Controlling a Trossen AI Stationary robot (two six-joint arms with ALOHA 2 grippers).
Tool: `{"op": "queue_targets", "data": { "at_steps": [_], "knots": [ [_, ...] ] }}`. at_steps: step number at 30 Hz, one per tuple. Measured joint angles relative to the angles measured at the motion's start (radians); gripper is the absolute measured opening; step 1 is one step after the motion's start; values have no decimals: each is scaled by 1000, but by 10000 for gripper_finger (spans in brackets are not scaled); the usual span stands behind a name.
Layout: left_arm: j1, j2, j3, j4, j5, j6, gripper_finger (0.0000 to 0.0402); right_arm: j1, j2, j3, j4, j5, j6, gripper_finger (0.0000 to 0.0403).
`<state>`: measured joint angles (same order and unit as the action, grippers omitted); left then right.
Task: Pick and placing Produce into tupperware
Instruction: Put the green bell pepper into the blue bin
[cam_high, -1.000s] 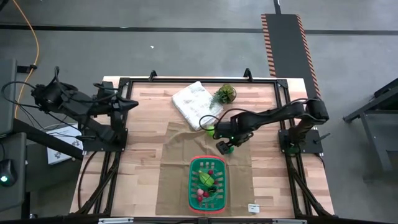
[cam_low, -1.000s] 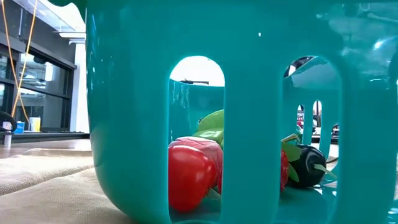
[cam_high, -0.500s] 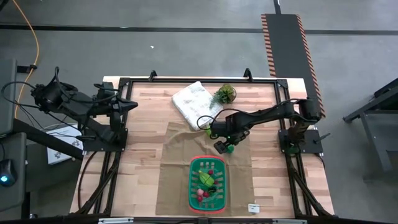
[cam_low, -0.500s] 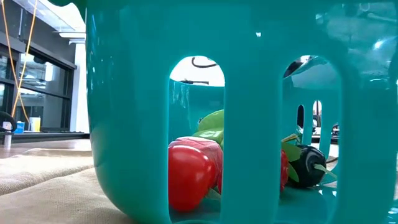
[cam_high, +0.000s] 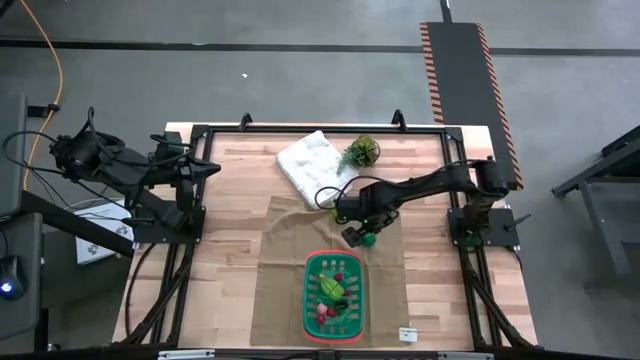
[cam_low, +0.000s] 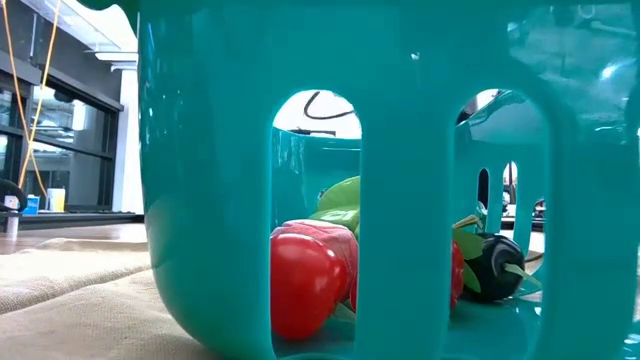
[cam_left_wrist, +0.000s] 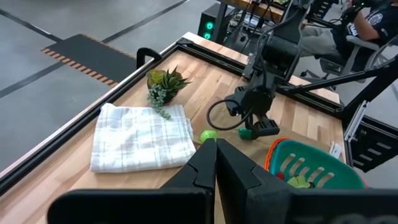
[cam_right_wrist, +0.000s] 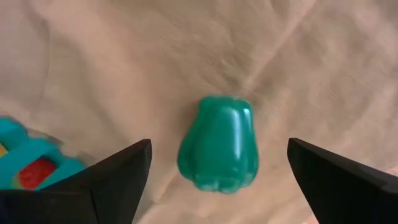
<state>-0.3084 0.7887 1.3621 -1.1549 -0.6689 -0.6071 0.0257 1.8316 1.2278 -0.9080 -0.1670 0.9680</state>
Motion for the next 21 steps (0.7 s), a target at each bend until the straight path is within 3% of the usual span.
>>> {"op": "queue_targets", "data": {
  "at_steps": [10, 21],
  "knots": [
    [0, -2, 0, -3, 0, 0, 1, 0, 46, 0, 2, -20, 0, 363],
    [0, -2, 0, -27, 1, -1, 0, 0, 55, 0, 8, -40, 0, 314]
  ]
}}
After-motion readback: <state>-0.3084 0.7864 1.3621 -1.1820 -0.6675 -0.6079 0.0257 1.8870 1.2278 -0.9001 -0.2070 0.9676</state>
